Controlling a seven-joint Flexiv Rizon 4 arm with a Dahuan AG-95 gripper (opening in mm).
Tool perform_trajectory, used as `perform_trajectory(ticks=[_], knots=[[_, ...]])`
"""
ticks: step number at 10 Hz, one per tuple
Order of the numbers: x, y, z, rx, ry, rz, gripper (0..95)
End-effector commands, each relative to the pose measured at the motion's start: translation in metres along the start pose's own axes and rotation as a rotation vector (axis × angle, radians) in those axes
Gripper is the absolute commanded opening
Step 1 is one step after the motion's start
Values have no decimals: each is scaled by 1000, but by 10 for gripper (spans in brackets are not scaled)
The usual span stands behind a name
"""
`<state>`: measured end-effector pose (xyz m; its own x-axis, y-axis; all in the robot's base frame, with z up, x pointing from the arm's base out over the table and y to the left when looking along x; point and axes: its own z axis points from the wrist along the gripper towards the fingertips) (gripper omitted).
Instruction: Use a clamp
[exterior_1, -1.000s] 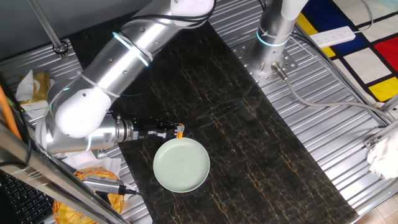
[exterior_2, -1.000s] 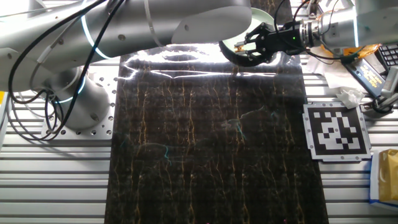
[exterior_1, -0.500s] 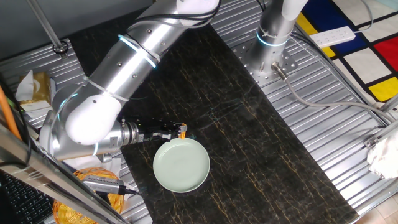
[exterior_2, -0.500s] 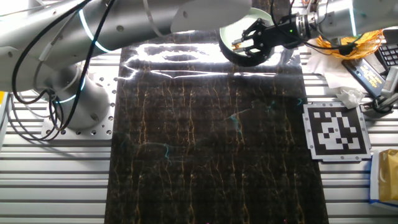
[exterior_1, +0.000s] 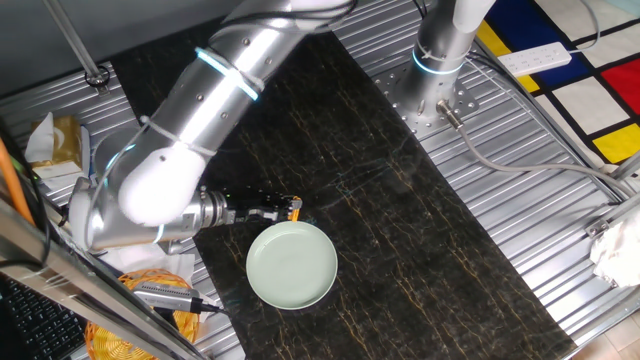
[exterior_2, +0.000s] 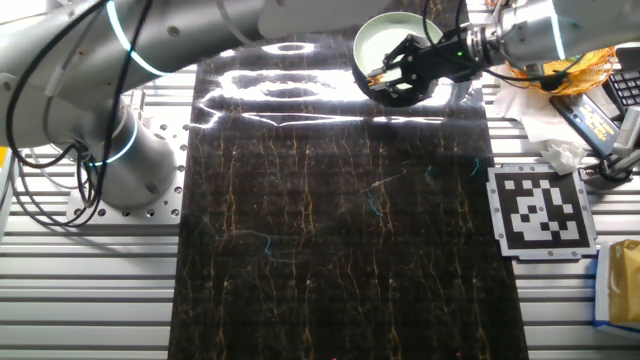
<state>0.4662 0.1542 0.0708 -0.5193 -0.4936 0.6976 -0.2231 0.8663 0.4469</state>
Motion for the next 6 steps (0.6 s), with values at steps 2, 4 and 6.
perform_trajectory(ticks=[2,4,6], knots=[[-7,-4,-6,-24,-24,23,0],[-8,-5,-6,-70,-39,29,0],[-8,-5,-6,-84,-43,19,0]])
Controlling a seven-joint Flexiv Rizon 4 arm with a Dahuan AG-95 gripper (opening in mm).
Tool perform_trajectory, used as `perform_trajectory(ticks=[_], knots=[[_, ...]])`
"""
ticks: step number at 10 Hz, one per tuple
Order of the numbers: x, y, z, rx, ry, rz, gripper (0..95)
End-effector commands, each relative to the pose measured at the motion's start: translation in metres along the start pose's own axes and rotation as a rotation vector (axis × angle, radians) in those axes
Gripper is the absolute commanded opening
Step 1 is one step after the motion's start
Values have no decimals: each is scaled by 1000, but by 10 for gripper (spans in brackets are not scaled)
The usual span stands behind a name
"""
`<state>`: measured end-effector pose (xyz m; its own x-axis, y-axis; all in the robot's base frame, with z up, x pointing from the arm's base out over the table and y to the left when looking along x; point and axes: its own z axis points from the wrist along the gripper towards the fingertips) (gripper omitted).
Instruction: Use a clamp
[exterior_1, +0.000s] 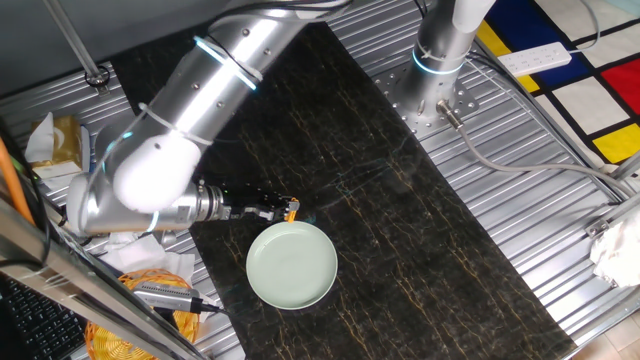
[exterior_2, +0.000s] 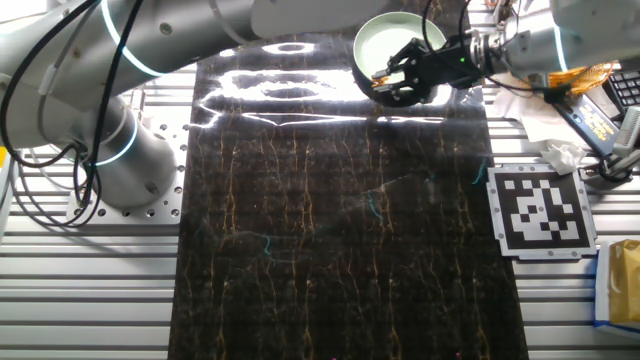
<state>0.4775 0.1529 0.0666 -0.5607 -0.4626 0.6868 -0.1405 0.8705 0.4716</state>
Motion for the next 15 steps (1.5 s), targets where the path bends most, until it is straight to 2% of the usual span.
perform_trajectory(ticks=[1,6,15], knots=[[0,0,1,-2,1,-4,0],[-4,-6,4,3,14,14,0],[-5,-9,6,1,10,18,0]])
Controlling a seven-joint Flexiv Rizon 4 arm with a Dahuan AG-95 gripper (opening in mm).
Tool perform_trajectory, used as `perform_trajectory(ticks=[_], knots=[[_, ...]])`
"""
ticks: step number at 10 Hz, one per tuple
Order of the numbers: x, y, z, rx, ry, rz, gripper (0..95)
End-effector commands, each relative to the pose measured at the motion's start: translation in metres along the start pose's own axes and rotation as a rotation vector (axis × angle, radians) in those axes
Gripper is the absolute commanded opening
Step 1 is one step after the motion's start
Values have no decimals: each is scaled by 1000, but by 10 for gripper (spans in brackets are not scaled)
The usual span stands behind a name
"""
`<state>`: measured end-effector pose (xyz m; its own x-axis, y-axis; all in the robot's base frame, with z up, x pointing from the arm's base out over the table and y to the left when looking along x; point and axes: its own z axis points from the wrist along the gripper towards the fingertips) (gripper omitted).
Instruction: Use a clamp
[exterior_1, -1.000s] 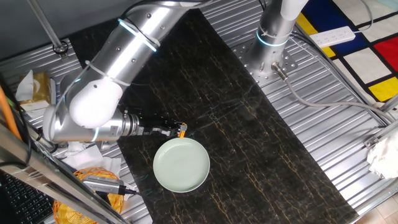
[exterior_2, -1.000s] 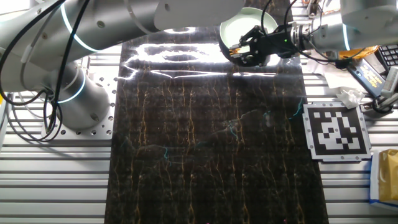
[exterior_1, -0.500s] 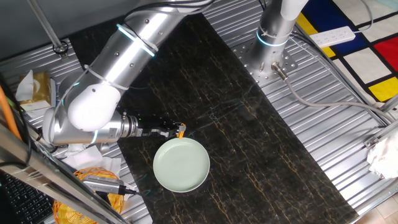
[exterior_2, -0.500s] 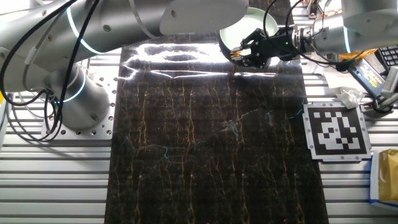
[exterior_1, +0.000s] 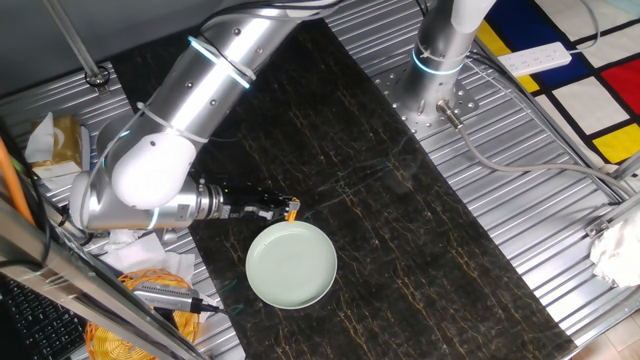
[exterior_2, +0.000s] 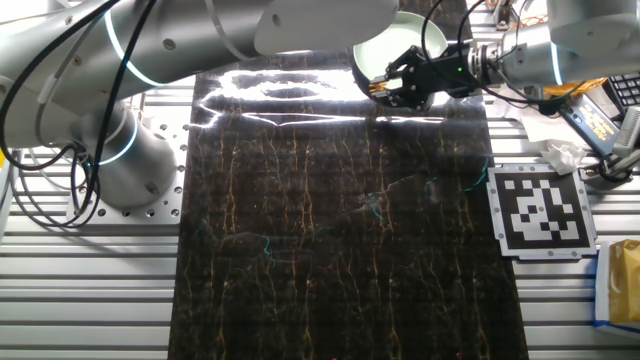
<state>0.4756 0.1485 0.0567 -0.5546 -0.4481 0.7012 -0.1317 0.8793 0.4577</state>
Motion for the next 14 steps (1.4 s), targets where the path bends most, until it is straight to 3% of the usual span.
perform_trajectory(ticks=[1,14], knots=[[-1,0,-1,-2,-1,-4,0],[-6,0,-6,0,-3,-4,0]])
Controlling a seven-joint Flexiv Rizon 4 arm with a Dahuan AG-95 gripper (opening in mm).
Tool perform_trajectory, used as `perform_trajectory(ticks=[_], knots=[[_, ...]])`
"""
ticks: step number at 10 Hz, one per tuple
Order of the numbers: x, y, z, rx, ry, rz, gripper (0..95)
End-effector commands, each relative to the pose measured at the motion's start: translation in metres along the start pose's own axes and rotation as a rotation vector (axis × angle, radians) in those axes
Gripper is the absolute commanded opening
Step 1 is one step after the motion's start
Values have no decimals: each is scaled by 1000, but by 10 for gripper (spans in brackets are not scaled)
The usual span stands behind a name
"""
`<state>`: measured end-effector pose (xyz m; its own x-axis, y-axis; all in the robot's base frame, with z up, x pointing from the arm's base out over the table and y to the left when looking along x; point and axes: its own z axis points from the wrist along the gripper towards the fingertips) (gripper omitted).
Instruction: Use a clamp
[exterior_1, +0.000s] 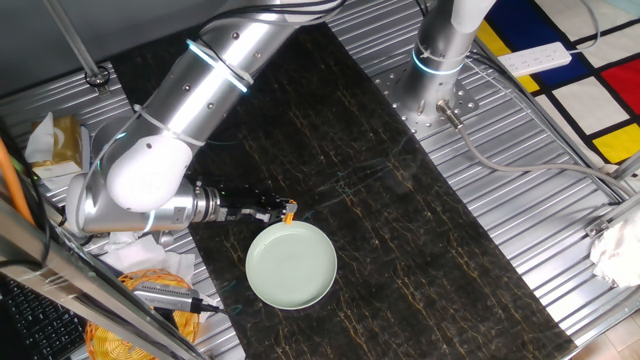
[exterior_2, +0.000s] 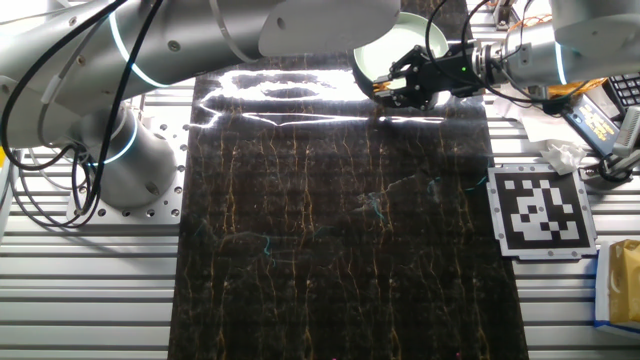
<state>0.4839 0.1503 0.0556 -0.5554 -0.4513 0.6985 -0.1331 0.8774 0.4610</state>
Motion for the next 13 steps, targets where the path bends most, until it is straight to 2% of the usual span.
perform_trajectory(ticks=[1,13], knots=[[0,0,-1,1,-2,-1,0],[-5,0,-4,2,-2,-12,0]])
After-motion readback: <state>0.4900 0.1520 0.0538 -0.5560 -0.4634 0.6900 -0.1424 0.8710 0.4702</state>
